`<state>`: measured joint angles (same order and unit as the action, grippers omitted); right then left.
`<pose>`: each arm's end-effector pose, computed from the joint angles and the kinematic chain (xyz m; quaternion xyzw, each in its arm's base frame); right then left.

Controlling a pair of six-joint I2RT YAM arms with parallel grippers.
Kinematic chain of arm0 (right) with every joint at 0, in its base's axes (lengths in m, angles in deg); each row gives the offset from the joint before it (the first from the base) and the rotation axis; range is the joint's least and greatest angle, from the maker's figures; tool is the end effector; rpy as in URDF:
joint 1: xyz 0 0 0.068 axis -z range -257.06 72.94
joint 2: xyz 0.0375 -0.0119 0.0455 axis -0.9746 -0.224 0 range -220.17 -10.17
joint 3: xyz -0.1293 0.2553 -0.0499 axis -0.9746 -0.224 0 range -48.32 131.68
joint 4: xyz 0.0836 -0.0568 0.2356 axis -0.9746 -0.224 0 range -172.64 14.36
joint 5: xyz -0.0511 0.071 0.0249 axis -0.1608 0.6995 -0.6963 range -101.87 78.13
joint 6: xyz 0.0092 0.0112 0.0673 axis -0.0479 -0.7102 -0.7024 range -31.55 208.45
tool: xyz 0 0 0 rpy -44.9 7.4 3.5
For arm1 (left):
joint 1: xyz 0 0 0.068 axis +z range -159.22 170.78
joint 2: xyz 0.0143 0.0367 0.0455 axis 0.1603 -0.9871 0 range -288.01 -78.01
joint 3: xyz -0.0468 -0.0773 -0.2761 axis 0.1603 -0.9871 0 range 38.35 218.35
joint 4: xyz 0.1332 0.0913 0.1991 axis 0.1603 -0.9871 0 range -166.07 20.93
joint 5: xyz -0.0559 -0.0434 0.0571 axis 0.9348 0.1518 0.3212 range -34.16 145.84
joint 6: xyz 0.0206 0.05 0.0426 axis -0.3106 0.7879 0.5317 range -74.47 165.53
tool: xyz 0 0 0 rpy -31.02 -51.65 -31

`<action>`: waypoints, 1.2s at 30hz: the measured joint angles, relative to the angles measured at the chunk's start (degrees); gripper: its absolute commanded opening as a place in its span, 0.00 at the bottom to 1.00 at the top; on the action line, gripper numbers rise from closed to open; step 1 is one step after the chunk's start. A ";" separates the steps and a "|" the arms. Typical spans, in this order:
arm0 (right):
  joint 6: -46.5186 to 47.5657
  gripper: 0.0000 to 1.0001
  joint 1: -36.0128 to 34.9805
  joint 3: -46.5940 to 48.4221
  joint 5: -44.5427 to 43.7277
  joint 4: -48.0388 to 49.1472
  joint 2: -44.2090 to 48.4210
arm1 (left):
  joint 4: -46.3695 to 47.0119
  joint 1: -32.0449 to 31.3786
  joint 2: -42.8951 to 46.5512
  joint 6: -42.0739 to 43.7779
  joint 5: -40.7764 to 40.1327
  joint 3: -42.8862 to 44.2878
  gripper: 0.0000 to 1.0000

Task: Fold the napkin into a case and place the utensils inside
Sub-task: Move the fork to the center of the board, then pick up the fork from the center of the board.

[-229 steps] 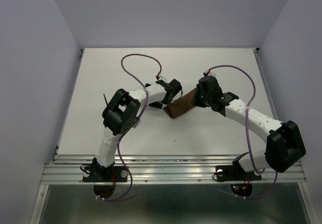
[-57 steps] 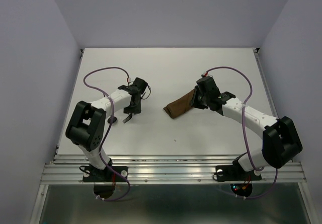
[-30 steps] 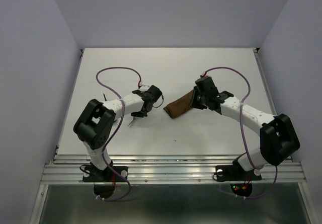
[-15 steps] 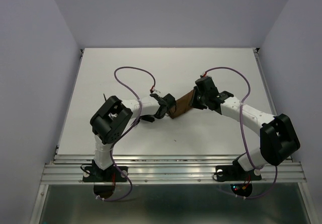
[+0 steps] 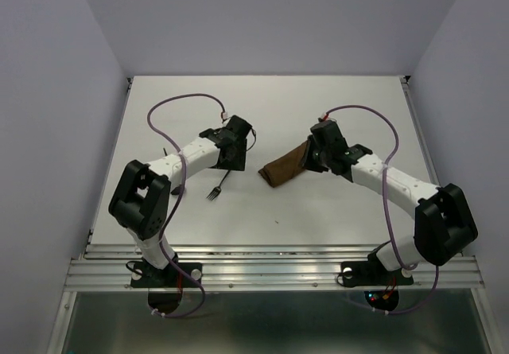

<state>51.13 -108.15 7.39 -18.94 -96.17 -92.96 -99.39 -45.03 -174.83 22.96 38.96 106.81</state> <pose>0.2710 0.1554 0.2424 0.0728 0.9280 0.1553 0.3307 0.3006 -0.1969 0.2240 0.0704 0.9507 -0.0069 0.3021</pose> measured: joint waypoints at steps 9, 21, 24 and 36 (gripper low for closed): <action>0.02 0.35 0.00 -0.37 -1.09 -0.17 2.19 | 2.84 2.56 -2.32 7.15 11.06 -3.37 0.65; 0.31 0.45 1.62 -0.92 -4.44 -1.60 3.80 | 5.81 2.93 -5.95 8.17 13.42 -4.07 0.47; 0.63 0.46 3.93 -1.14 -4.44 -1.97 3.80 | 5.92 2.93 -5.95 8.17 13.33 -4.09 0.47; 1.77 0.47 5.62 -1.11 -3.61 -2.10 2.93 | 6.38 3.91 0.15 8.68 11.54 -5.01 0.73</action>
<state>52.90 -102.53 6.27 -22.55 -98.27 -90.03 -93.01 -41.12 -174.68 31.64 50.50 101.81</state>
